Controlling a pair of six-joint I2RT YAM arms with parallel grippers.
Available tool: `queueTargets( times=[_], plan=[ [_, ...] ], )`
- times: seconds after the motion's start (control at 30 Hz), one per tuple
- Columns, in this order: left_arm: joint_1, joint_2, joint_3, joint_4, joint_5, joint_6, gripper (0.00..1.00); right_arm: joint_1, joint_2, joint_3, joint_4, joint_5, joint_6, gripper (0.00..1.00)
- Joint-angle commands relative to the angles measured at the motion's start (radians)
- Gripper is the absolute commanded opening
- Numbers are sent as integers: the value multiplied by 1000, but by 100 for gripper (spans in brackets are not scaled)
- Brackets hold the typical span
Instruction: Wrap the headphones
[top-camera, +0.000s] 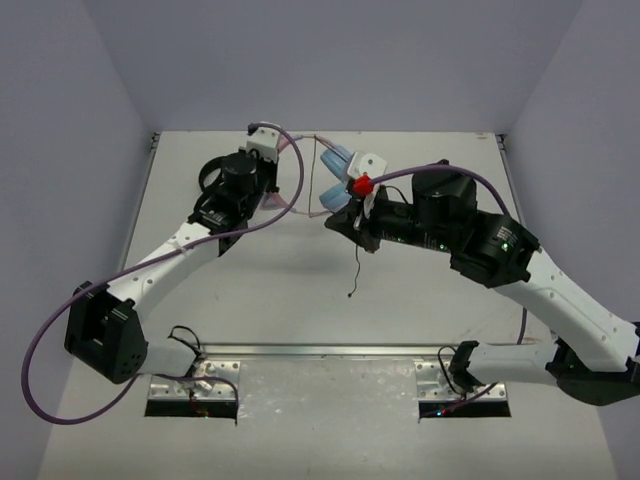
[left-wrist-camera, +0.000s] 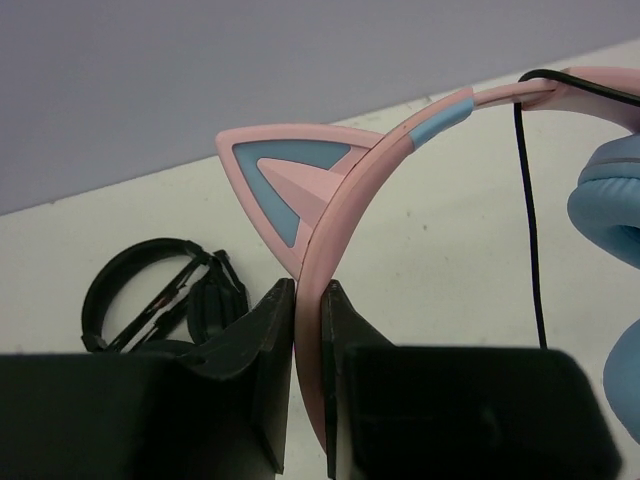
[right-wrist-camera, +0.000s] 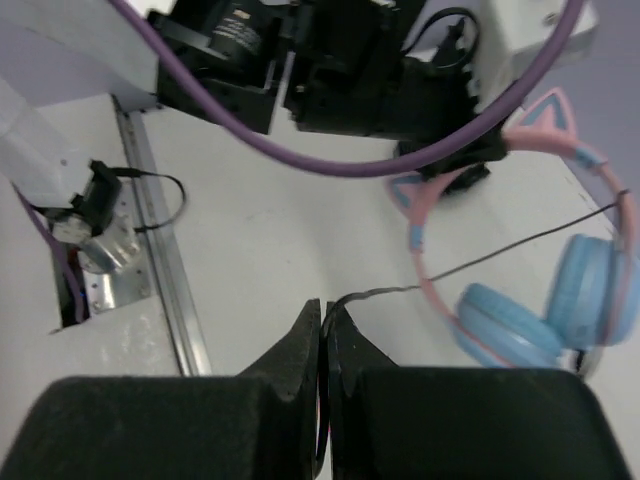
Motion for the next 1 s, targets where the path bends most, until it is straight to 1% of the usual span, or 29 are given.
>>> queueTargets(
  times=[0.0, 0.07, 0.13, 0.17, 0.3, 0.33, 0.37, 0.4, 0.47, 0.5, 0.57, 0.6, 0.63, 0.77, 0.9, 0.97],
  plan=[
    [-18, -72, -76, 189, 266, 131, 0, 6, 57, 142, -108, 134, -166, 1],
    [-41, -82, -102, 177, 326, 171, 0, 6, 95, 193, -128, 235, -225, 1],
    [-46, -96, -107, 124, 407, 215, 0, 5, 103, 192, -122, 309, -261, 1],
    [-49, -105, -116, 116, 425, 229, 0, 3, 106, 184, -113, 373, -296, 1],
    [-64, -176, -173, 110, 516, 314, 0, -23, 103, 163, -61, 470, -365, 1],
    [-70, -185, -179, 84, 527, 326, 1, -50, 103, 155, -35, 489, -387, 1],
    [-72, -194, -179, 84, 546, 338, 1, -50, 102, 149, -34, 489, -393, 1],
    [-75, -210, -176, 49, 584, 360, 0, -94, 99, 143, -4, 495, -396, 1],
    [-78, -225, -167, 10, 629, 380, 0, -156, 99, 132, 13, 457, -375, 1],
    [-80, -236, -147, -31, 668, 393, 0, -226, 96, 117, 41, 423, -365, 1],
    [-81, -237, -125, -76, 707, 409, 0, -288, 100, 101, 62, 391, -347, 1],
    [-81, -234, -96, -126, 759, 432, 0, -332, 105, 95, 76, 380, -344, 1],
    [-81, -233, -82, -172, 777, 443, 0, -352, 112, 95, 76, 353, -341, 1],
    [-81, -233, -42, -228, 794, 458, 0, -435, 132, 58, 105, 311, -306, 1],
    [-83, -285, -36, -223, 799, 452, 0, -498, 135, 0, 148, 244, -256, 1],
    [-81, -300, -21, -205, 767, 427, 0, -506, 134, -37, 159, 220, -234, 1]
  ],
)
